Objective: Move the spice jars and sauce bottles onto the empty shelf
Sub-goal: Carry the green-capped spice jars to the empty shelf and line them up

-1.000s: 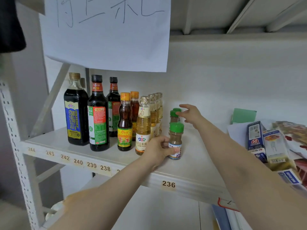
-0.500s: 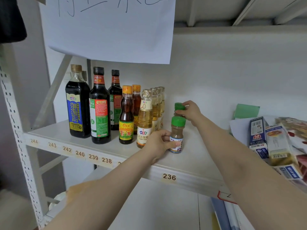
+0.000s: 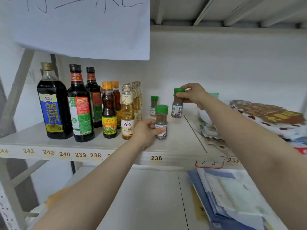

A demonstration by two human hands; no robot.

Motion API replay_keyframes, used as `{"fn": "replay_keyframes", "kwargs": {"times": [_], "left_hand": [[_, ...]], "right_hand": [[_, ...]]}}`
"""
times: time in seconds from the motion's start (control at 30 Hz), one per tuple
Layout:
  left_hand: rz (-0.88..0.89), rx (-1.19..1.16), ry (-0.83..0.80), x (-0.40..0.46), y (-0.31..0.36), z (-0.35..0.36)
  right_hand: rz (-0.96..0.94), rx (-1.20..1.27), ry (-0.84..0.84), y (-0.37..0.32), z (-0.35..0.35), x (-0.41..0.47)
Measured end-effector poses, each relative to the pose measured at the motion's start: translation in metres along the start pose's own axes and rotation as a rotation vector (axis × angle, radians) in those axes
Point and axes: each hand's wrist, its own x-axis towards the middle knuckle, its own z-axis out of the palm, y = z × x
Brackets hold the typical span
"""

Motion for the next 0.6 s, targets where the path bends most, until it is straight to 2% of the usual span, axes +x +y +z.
{"fn": "replay_keyframes", "kwargs": {"times": [0.13,0.27,0.4,0.6], "left_hand": [[0.094,0.042,-0.057,-0.025,0.019,-0.004],[0.092,-0.048,-0.113,-0.064,0.03,-0.004],[0.037,-0.147,-0.184,-0.105,0.051,0.005],[-0.058,-0.244,-0.385,-0.166,0.071,0.052]], "right_hand": [[0.015,-0.013,0.018,-0.014,-0.025,-0.064],[0.084,-0.025,0.078,-0.02,-0.046,-0.14],[0.134,0.007,0.127,-0.026,-0.059,-0.22],[0.215,0.082,0.288,-0.032,-0.079,-0.335]]}}
